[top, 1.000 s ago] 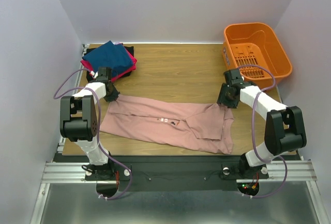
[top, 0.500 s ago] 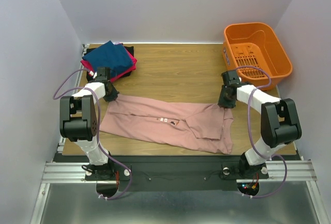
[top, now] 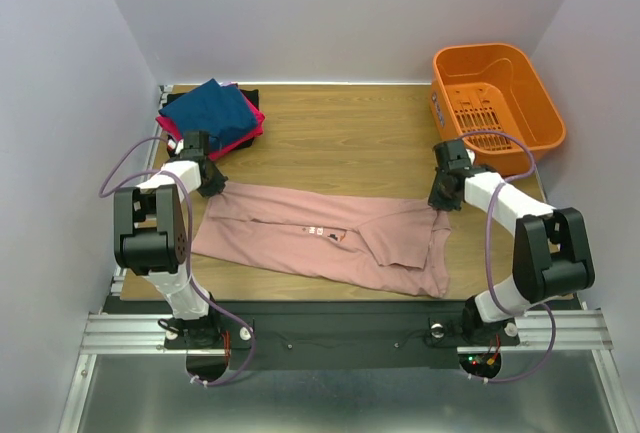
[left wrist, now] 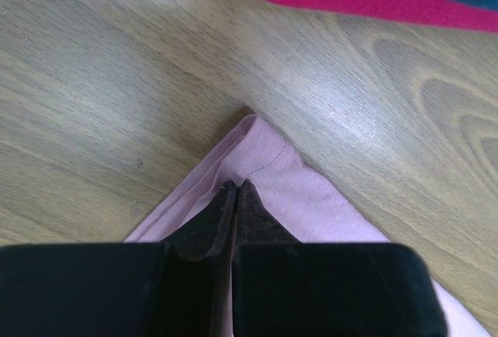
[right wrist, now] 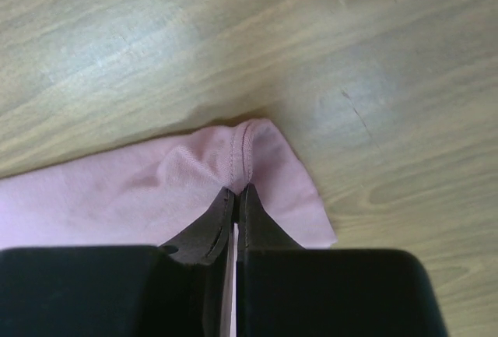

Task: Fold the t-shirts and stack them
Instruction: Fold the tshirt

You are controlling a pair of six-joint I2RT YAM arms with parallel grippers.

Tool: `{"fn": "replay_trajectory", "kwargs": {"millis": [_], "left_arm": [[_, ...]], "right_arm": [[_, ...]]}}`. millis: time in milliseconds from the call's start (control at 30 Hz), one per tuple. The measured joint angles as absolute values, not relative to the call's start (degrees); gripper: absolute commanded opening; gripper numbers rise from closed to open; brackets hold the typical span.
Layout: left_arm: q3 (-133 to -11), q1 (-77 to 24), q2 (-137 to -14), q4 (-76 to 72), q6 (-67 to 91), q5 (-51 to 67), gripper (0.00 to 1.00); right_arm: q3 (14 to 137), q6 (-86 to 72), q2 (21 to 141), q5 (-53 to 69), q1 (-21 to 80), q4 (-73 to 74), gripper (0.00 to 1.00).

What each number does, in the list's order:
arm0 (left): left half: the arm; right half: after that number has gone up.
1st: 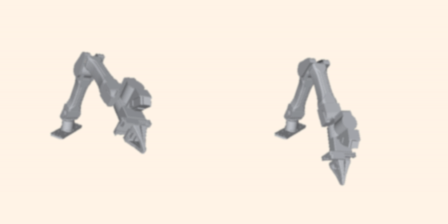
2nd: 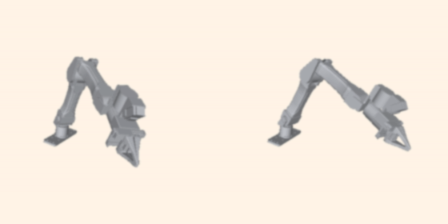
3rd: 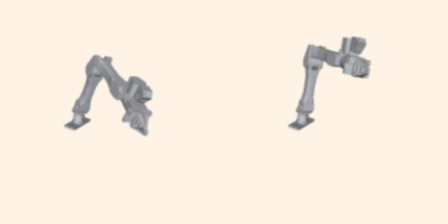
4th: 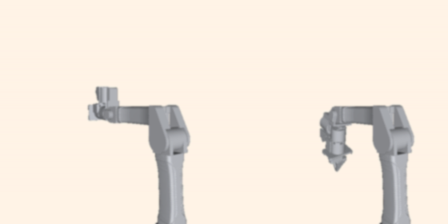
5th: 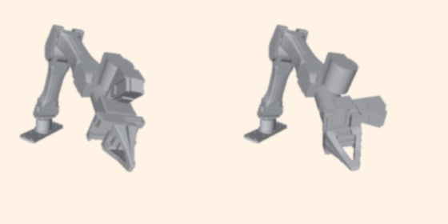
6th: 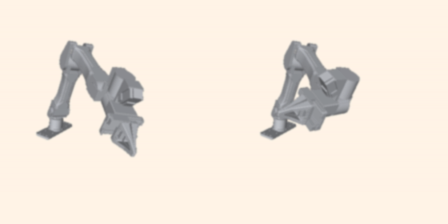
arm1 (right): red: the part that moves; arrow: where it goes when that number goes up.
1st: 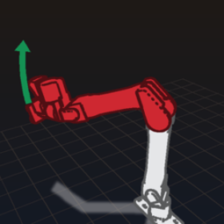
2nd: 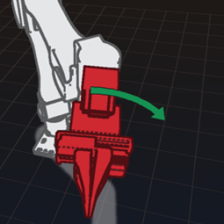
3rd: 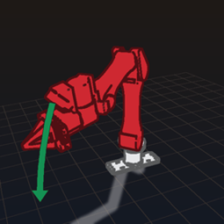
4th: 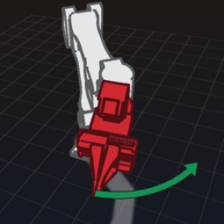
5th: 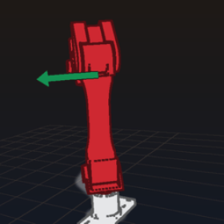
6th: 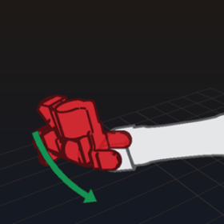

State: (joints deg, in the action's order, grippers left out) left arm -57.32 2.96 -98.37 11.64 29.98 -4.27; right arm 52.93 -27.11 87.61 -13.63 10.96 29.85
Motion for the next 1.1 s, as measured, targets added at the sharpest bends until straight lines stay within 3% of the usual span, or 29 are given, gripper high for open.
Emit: {"fn": "replay_trajectory", "kwargs": {"millis": [400, 467, 500, 533, 567, 600, 633, 700, 767, 1100], "left_arm": [[-56.73, 3.11, -97.97, 11.00, 31.11, -4.29, 0.00], [-56.75, 3.11, -97.97, 11.00, 31.07, -4.29, 0.00], [-56.77, 3.11, -97.97, 11.03, 30.92, -4.29, 0.06], [-56.84, 3.11, -97.95, 11.11, 30.79, -4.29, 0.15], [-57.08, 3.11, -97.97, 11.49, 30.50, -4.34, 0.25], [-57.36, 3.11, -97.97, 12.10, 30.04, -4.60, 0.43], [-57.60, 3.14, -97.97, 12.82, 29.58, -4.99, 0.50], [-58.52, 3.22, -97.95, 14.09, 29.10, -5.63, 0.63], [-59.31, 3.38, -97.86, 15.55, 28.40, -6.90, 0.66], [-59.70, -0.71, -87.42, 20.47, 27.53, -13.23, 0.69]], "right_arm": [[51.96, -27.92, 86.08, -14.39, 10.94, 31.75, 0.00], [51.96, -27.83, 86.80, -14.39, 10.94, 31.77, 0.08], [51.96, -27.79, 87.05, -14.39, 10.94, 31.83, 0.15], [51.96, -27.70, 87.13, -14.37, 10.94, 31.97, 0.33], [51.99, -27.29, 87.13, -14.35, 10.94, 32.08, 0.42], [52.05, -27.11, 87.11, -14.33, 10.94, 32.14, 0.51], [52.05, -26.89, 87.09, -14.35, 10.92, 32.16, 0.62], [52.05, -26.65, 86.98, -14.17, 10.85, 32.29, 0.66], [52.05, -25.69, 86.06, -13.08, 10.85, 32.80, 0.69], [52.05, -21.93, 75.31, -10.02, 14.98, 33.93, 0.70]]}}
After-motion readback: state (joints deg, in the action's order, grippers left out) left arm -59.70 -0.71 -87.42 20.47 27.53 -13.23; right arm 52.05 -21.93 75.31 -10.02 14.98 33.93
